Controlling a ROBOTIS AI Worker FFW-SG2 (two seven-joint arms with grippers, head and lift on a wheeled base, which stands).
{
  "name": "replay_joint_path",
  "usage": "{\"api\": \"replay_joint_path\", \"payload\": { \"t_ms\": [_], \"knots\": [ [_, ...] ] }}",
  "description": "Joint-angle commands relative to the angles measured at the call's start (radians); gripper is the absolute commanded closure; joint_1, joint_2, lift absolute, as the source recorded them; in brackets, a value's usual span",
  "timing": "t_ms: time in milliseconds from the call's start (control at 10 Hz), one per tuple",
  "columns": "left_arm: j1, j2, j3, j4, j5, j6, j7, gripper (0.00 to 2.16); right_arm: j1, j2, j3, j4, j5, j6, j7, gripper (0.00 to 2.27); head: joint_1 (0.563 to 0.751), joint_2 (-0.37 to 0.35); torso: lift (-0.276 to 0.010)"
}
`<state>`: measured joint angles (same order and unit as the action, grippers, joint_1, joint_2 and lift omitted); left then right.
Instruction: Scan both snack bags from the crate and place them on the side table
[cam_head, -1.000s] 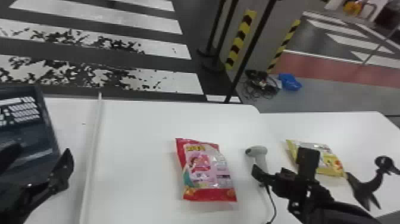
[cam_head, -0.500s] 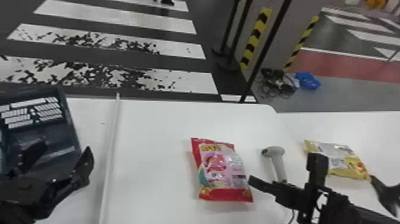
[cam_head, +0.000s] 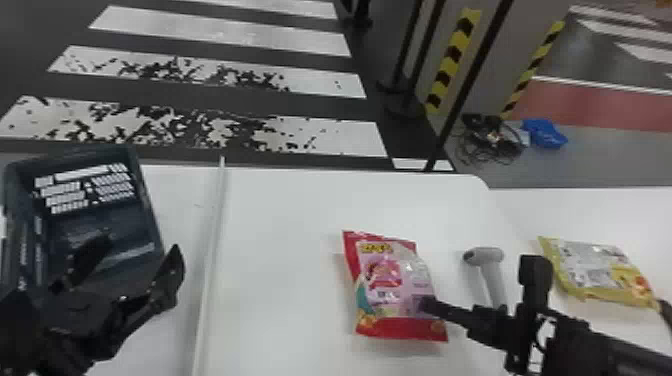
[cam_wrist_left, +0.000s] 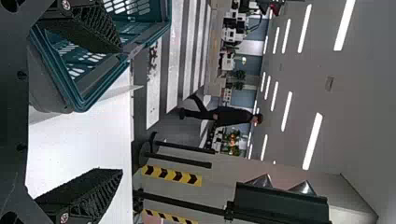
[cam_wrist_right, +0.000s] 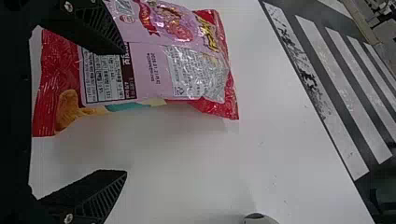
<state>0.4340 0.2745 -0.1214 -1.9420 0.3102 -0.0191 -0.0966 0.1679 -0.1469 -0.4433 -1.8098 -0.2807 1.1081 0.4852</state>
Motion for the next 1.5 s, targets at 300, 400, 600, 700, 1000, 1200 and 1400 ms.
{"api": "replay_joint_path", "payload": {
  "t_ms": [300, 400, 600, 700, 1000, 1200, 1400],
  "knots": [
    [0.0, 0.0, 0.0, 0.005, 0.001, 0.0, 0.0, 0.08, -0.05, -0.017, -0.022, 0.102, -0.017, 0.06, 0.064, 0.42, 0.695, -0.213, -0.095],
    [-0.001, 0.002, 0.0, 0.005, 0.001, 0.0, 0.0, 0.08, -0.057, -0.02, -0.031, 0.124, -0.02, 0.06, 0.089, 1.03, 0.695, -0.208, -0.095],
    [-0.001, 0.0, 0.0, 0.009, 0.001, 0.0, 0.0, 0.08, -0.073, -0.025, -0.037, 0.145, -0.023, 0.072, 0.09, 2.26, 0.695, -0.208, -0.095],
    [-0.001, 0.0, 0.0, 0.011, 0.001, -0.003, 0.0, 0.08, -0.073, -0.03, -0.058, 0.158, -0.063, 0.072, 0.093, 2.26, 0.695, -0.209, -0.095],
    [-0.003, -0.003, 0.002, 0.014, -0.002, 0.0, 0.0, 0.08, -0.077, -0.036, -0.169, 0.144, -0.209, 0.149, 0.113, 2.26, 0.695, -0.216, -0.095],
    [-0.004, -0.004, 0.003, 0.02, -0.002, -0.003, 0.003, 0.08, -0.076, -0.034, -0.232, 0.101, -0.264, 0.189, 0.11, 2.26, 0.695, -0.226, -0.095],
    [-0.003, -0.008, 0.006, 0.02, -0.008, -0.003, 0.008, 0.08, -0.077, -0.034, -0.299, 0.055, -0.31, 0.201, 0.102, 2.26, 0.695, -0.24, -0.095]
  ]
}}
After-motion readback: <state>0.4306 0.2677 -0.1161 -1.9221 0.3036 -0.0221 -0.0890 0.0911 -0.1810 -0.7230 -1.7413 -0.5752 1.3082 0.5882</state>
